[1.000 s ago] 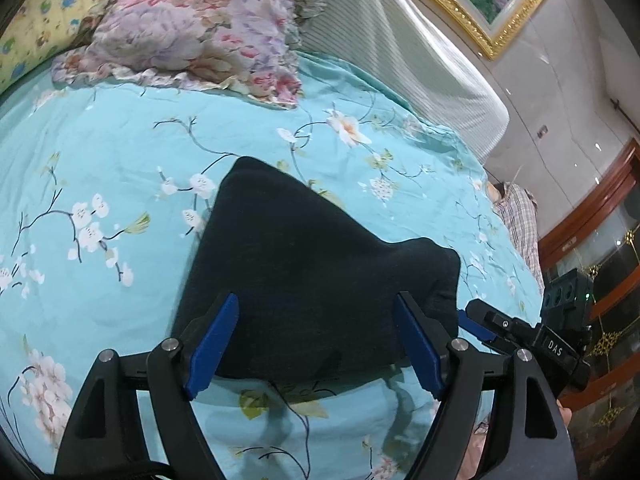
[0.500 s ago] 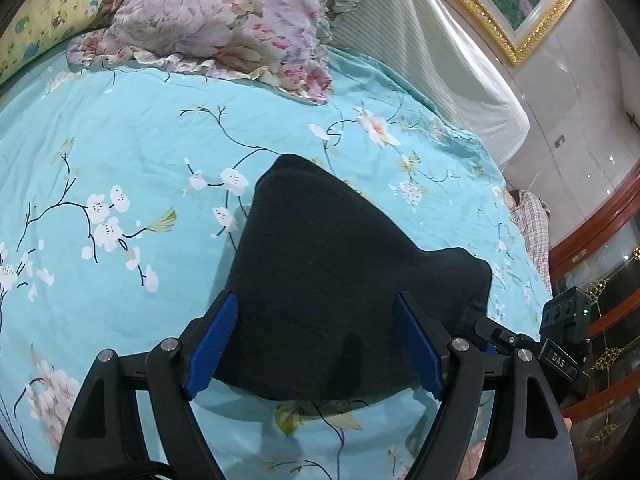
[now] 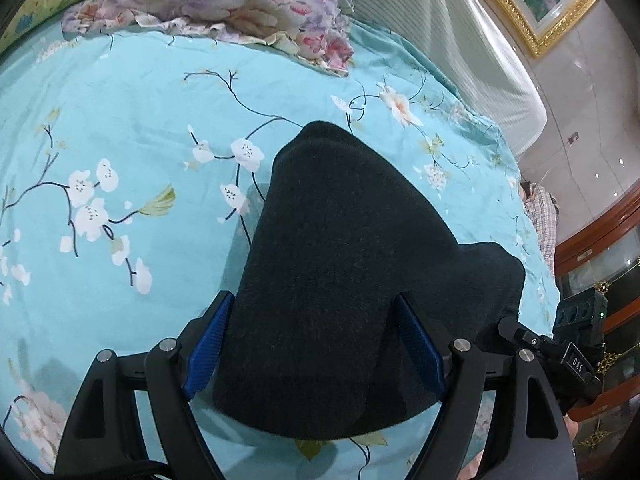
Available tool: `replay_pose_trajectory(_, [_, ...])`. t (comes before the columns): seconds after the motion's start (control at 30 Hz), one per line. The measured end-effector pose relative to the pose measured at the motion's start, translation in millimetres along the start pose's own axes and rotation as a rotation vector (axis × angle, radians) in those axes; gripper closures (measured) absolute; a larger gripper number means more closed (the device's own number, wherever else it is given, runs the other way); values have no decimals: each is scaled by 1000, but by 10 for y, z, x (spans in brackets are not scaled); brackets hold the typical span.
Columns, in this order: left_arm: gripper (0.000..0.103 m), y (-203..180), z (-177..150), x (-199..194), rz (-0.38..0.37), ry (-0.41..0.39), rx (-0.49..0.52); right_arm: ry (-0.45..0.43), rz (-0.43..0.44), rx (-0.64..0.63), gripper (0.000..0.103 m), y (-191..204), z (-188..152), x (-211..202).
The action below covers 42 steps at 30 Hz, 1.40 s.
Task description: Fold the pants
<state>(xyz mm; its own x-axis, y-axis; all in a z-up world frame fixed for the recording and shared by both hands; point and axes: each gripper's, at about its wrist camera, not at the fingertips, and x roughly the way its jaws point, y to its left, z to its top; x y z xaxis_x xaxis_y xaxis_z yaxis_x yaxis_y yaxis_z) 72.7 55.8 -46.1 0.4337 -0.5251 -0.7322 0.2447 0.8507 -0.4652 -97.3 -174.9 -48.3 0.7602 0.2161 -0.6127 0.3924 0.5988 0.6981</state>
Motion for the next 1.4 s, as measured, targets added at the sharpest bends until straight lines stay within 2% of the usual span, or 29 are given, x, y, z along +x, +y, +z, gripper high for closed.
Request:
replay_pose_trajectory(0.43, [20,-15,74,163,-3,9,-14,10,15,-1,26,-37,23,75])
replay_pose_trajectory(0.53, [21,48,72,208,-27,13,-43,11,27,-6,26,-42,28,101])
replay_pose_trajectory(0.6, [24,63,74,216,-44,12,-56,14,36,-17,26,-38,26,127])
replay_pose_trajectory(0.63, [30,59,76,216,-56,10,-58,15,36,-25,26,-29,23,138])
replay_pose_trajectory(0.9, [46,0,83,126,-70,-13,-46,16,43,-63,49,24,23,106])
replay_pose_trajectory(1.03, [55,-9,93,27,-74,-27,-56,9,41,-113,51,155,42,76])
replay_pose_trajectory(1.23, [61,-24,101,-232,-78,-66,-52,-7,64,-184,55,383,122,6])
replay_pose_trajectory(1.4, [62,7,60,-513,-22,-123,-33,-1,90,-235,58,615,178,59])
